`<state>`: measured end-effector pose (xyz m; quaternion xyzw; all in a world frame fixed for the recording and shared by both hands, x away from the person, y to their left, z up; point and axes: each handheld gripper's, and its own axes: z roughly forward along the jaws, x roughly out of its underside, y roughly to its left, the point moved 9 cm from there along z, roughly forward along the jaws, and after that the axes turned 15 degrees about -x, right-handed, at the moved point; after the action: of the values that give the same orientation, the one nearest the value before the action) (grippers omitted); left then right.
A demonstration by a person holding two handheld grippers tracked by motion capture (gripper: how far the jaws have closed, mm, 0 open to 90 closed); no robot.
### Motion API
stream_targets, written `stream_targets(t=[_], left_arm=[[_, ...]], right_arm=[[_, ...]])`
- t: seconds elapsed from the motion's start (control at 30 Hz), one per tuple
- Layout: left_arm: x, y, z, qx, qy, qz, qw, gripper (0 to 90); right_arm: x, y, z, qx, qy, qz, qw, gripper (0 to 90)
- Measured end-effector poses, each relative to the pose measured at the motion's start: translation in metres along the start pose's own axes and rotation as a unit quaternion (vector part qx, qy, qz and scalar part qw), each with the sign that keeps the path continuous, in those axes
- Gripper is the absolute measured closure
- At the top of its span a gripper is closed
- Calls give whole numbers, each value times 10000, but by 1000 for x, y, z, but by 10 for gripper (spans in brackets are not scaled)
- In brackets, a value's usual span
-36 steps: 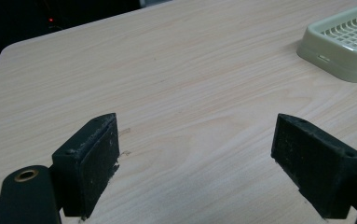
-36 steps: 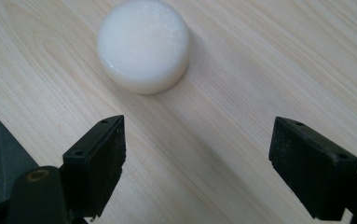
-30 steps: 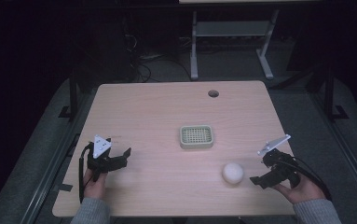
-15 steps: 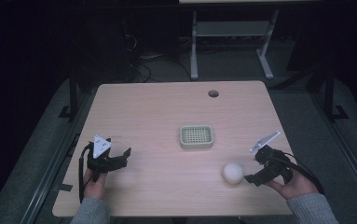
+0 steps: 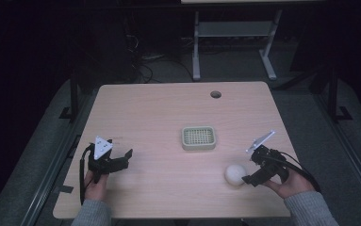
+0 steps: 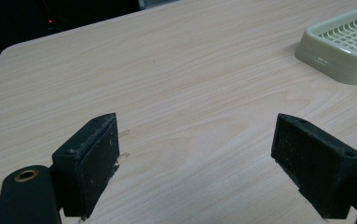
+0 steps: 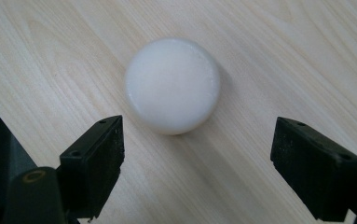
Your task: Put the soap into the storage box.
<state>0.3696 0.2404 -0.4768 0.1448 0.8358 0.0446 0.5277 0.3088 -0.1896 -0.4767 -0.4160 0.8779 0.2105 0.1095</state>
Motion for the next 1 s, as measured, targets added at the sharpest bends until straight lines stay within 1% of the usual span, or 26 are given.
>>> stream_targets(t=[0.5, 1.0], left_arm=[[0, 0, 0, 3, -4, -5, 10000, 148], [-1, 0, 0, -1, -21, -41, 10000, 148]], right_arm=[[-12, 1, 2, -35, 107, -55, 9999, 161], [-24, 1, 10, -87, 219, -104, 9997, 155]])
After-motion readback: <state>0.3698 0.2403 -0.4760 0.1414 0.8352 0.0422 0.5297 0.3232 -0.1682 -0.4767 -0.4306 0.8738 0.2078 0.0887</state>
